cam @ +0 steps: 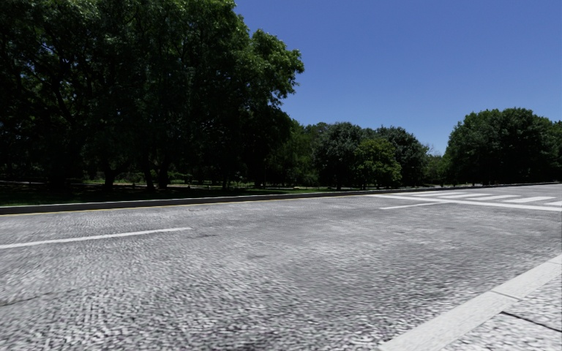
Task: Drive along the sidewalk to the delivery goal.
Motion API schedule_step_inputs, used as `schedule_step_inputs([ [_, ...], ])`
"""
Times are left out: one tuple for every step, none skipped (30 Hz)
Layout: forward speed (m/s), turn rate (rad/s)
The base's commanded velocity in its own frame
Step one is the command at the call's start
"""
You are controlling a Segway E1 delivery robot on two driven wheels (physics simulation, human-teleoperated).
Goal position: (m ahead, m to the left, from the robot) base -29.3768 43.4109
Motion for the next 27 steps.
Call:
schedule_step_inputs([
  [0.00,0.00],
  [0.00,0.00],
  [0.00,0.00],
  [0.00,0.00],
  [0.00,0.00],
  [0.00,0.00],
  [0.00,0.00],
  [0.00,0.00],
  [0.00,0.00],
  [0.00,0.00],
  [0.00,0.00],
  [0.00,0.00],
  [0.00,0.00],
  [0.00,0.00],
  [0.00,0.00],
  [0.00,0.00],
  [0.00,0.00],
  [0.00,0.00],
  [0.00,0.00],
  [0.00,0.00],
  [0.00,0.00],
  [0.00,0.00],
  [0.00,0.00],
  [0.00,0.00],
  [0.00,0.00],
  [0.00,0.00],
  [0.00,0.00],
])
